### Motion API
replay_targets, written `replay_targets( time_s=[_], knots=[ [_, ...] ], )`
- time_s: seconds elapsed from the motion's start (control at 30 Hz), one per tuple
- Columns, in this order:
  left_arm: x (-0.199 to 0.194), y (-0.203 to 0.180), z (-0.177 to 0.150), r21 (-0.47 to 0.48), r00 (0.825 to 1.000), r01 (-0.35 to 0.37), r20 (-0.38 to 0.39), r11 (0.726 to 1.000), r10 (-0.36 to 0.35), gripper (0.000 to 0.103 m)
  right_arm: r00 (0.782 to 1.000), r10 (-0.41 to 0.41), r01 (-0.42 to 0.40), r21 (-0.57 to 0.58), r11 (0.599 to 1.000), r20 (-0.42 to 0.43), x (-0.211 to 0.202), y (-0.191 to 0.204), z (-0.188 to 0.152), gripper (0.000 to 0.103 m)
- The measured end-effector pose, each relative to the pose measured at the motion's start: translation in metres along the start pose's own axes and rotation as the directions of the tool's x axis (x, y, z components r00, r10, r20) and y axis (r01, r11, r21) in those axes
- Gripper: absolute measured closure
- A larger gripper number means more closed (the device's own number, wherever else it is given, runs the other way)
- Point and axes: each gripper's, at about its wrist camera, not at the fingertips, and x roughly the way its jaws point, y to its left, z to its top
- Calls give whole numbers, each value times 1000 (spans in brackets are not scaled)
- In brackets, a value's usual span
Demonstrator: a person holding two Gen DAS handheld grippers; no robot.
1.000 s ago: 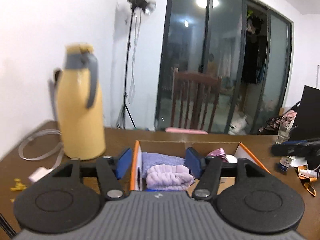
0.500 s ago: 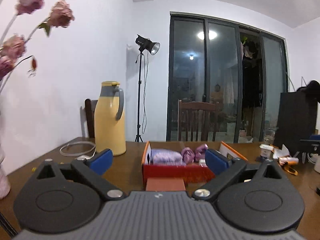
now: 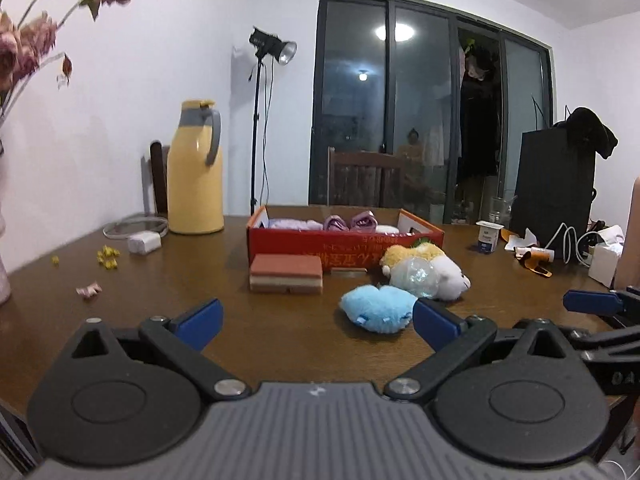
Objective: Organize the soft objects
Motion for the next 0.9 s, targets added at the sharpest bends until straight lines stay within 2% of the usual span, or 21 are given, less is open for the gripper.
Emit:
replay_targets(
  time_s=[0.13,0.27,0.33,0.43,0.6,0.77,0.9],
  knots=[
    [15,1,-7,1,999,-2,-43,1000,2,0,999,-14,15,40,999,-30,11,-14,-5,17],
    [42,2,-4,-22,994,34,-100,999,-36,0,997,-38,42,69,997,-60,31,-31,-2,24],
    [58,-5,-1,9,989,62,-135,998,-60,0,997,-32,38,74,997,-75,47,-37,4,28],
    [82,-13,6,36,987,74,-142,997,-69,0,997,-26,30,57,998,-70,68,-44,16,34],
    [130,-21,18,-8,980,102,-173,995,-102,0,997,-5,7,28,1000,-74,114,-51,38,35],
    [172,-28,20,-20,961,147,-232,989,-148,0,992,37,-33,36,999,-118,170,-53,51,43],
    [198,-29,13,-42,940,164,-297,986,-169,3,985,50,-43,42,998,-167,208,-50,54,53]
  ],
)
